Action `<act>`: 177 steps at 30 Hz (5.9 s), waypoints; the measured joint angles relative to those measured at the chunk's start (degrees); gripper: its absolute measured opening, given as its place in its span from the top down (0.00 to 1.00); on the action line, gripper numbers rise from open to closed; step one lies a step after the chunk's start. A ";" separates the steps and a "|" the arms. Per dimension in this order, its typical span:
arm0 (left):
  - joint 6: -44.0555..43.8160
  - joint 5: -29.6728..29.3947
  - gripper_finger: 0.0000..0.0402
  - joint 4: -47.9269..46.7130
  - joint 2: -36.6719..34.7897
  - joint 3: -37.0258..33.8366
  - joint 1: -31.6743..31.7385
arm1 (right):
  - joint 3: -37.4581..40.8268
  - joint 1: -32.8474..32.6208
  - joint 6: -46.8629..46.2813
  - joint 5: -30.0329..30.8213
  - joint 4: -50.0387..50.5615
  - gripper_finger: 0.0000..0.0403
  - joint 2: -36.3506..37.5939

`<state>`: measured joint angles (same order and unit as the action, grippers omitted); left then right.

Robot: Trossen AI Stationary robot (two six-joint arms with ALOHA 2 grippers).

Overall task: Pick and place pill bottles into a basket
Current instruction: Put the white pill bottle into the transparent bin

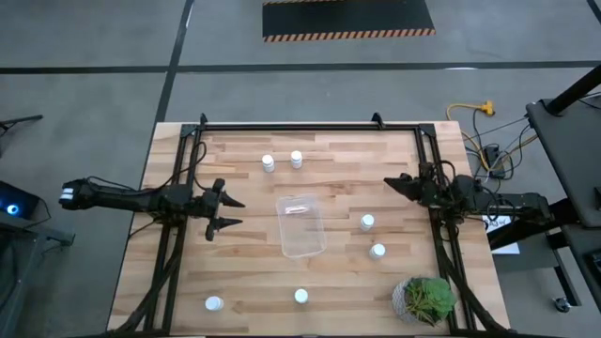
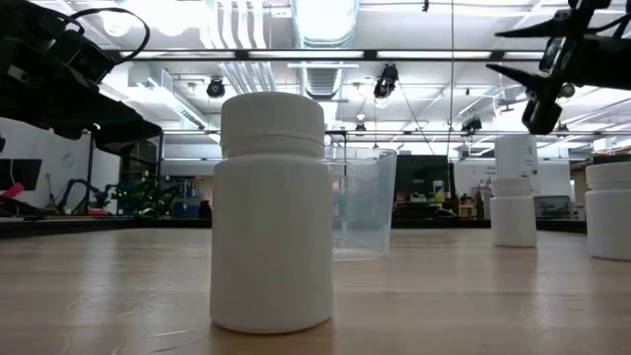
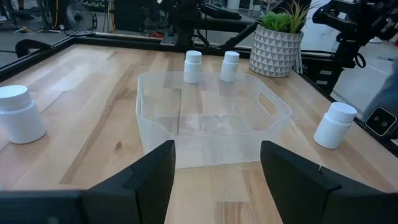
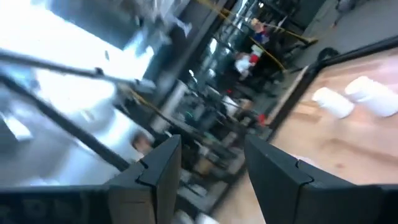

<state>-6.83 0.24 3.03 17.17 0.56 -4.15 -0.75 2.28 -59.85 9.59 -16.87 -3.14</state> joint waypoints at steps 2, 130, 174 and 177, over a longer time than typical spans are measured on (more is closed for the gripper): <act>0.01 0.00 0.45 -0.01 0.01 -0.01 0.01 | -0.01 0.00 -1.38 3.93 0.33 0.59 0.00; 0.02 -0.01 0.45 0.03 0.04 -0.01 -0.01 | -52.39 -5.67 61.07 -14.07 69.02 0.27 -72.31; 0.02 -0.01 0.45 -0.04 0.96 0.00 -0.01 | -46.01 -6.64 59.84 -12.46 58.58 0.44 -75.79; 0.01 0.00 0.45 -0.02 0.96 -0.01 -0.01 | -45.76 -6.64 59.84 -12.46 58.22 0.48 -75.80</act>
<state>-6.82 0.24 3.01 18.13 0.54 -4.16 -46.51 -4.36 -0.01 -2.87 41.36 -78.94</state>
